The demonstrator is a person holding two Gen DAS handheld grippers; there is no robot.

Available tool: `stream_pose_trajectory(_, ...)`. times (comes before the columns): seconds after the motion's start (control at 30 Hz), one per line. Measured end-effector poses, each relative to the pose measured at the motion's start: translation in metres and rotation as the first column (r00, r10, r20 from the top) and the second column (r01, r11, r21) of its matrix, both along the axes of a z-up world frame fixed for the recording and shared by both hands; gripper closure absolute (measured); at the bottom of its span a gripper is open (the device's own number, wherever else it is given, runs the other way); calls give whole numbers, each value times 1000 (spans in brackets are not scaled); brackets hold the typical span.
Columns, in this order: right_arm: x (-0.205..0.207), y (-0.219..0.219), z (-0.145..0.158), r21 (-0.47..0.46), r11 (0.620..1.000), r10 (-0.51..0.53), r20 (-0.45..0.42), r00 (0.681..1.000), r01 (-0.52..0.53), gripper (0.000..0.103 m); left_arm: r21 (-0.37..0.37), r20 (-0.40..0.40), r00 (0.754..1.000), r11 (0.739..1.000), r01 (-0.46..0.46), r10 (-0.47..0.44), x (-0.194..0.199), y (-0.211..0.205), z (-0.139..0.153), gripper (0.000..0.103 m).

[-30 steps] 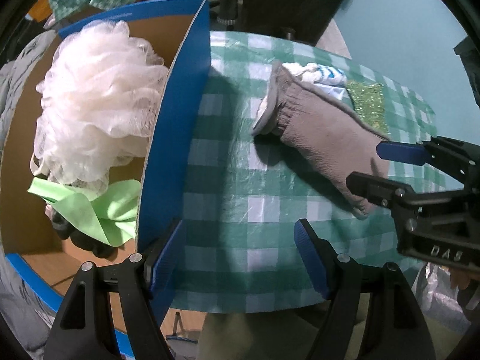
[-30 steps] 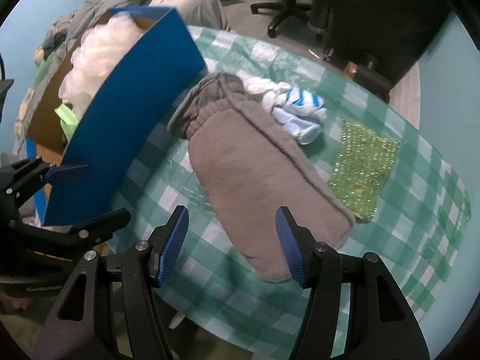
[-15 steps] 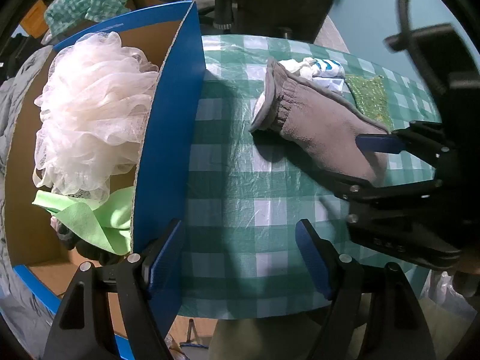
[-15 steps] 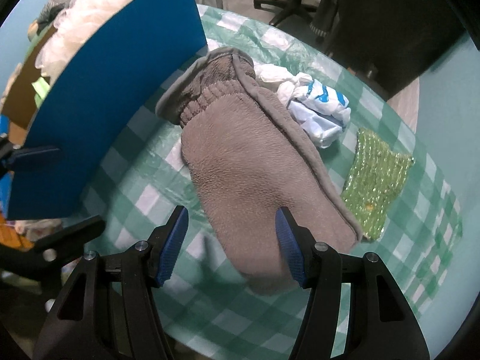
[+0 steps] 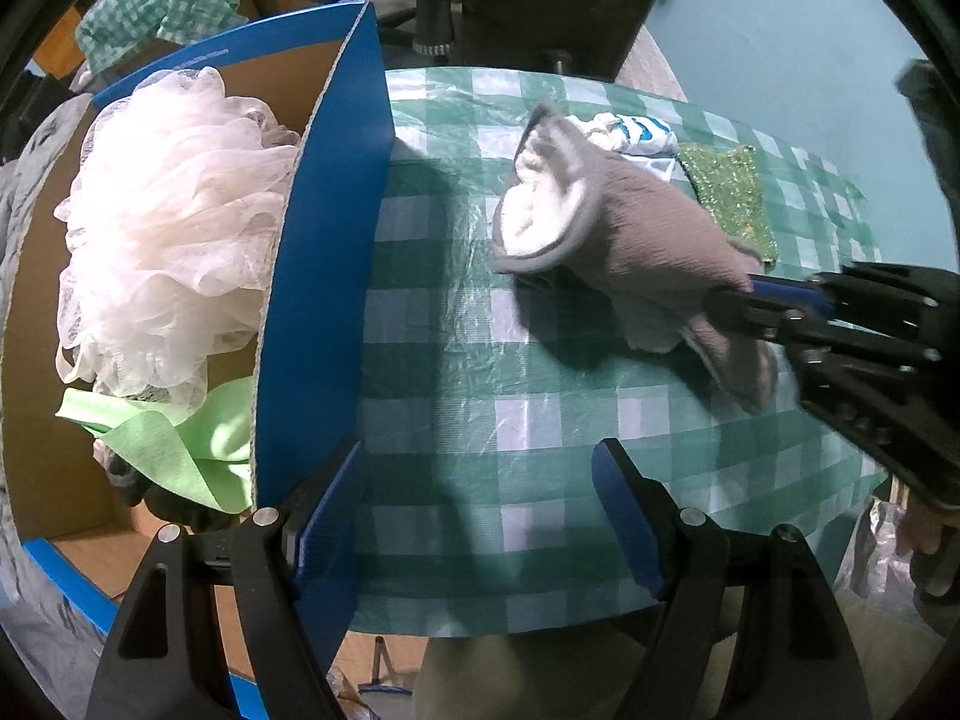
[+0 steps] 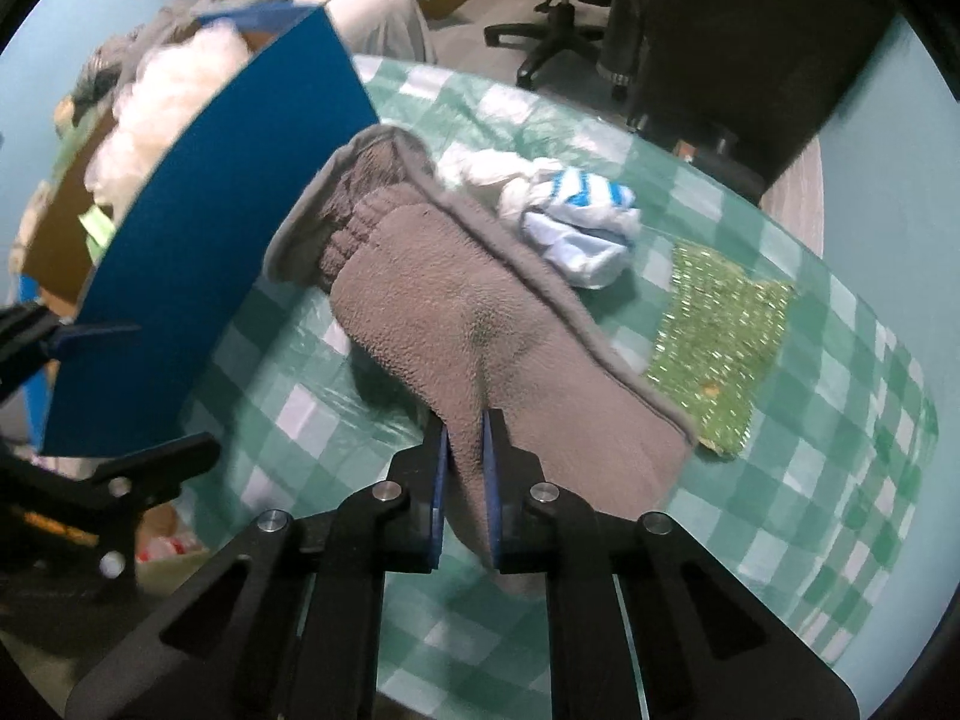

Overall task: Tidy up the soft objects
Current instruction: 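Grasp the grey fleece sock cuff with the right tool while the left tool grasps the grey sock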

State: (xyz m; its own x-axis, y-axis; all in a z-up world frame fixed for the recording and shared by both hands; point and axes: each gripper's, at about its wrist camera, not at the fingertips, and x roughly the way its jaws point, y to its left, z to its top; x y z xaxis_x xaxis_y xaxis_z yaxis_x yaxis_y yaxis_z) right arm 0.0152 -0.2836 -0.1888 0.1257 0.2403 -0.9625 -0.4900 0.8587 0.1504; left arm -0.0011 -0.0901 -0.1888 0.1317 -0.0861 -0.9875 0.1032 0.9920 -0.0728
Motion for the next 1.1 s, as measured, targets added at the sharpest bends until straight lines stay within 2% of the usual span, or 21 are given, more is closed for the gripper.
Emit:
stream_pose_trajectory(0.3, 0, -46, 31, 72, 986, -149, -8, 989, 149, 94, -11, -3, 1000, 1000, 22, -22, 9, -14, 2, 25)
stream_pose_trajectory(0.7, -13, -110, 43, 73, 952, -299, -1, 954, 298, 94, -6, -17, 994, 994, 105, -105, 27, -56, -5, 25)
stream_pose_trajectory(0.93, -27, -154, 40, 50, 917, -396, 0, 918, 396, 94, -16, -26, 987, 987, 159, -159, 39, -87, -9, 23)
stream_pose_trajectory(1.1, -35, -177, 25, 57, 906, -418, -31, 908, 419, 94, -45, -34, 985, 985, 167, -169, 47, -105, -13, 21)
